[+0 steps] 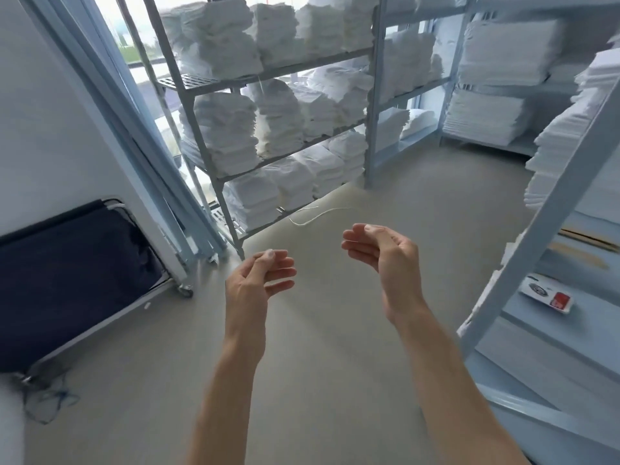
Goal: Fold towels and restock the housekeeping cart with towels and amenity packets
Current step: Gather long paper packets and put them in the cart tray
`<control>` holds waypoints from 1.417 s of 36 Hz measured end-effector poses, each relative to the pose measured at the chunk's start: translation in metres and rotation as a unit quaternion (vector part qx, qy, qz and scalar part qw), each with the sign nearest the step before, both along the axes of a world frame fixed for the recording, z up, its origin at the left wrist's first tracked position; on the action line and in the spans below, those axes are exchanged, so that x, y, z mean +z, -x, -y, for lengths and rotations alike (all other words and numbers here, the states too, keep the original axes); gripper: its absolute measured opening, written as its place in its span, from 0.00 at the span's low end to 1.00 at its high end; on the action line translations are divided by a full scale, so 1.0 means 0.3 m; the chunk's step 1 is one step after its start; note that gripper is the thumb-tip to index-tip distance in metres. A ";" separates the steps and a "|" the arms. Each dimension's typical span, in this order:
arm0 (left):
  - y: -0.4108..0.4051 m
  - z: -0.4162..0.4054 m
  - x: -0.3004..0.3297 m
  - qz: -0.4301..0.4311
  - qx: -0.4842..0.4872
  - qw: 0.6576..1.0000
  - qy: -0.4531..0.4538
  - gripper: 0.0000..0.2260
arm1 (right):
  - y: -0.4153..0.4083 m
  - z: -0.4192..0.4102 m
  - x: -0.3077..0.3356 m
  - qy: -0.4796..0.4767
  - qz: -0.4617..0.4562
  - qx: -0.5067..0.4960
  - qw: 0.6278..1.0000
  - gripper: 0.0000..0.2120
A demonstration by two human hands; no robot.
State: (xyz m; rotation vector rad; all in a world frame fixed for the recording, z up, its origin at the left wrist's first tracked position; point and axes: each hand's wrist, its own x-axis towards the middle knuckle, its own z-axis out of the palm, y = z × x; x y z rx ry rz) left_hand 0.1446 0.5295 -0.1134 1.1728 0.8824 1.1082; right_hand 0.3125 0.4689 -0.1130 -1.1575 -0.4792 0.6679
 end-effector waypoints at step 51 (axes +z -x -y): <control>-1.990 -1.681 -0.218 -0.027 -0.466 0.882 0.057 0.10 | -1.615 -1.268 -0.191 0.114 -0.068 -0.457 0.879 0.10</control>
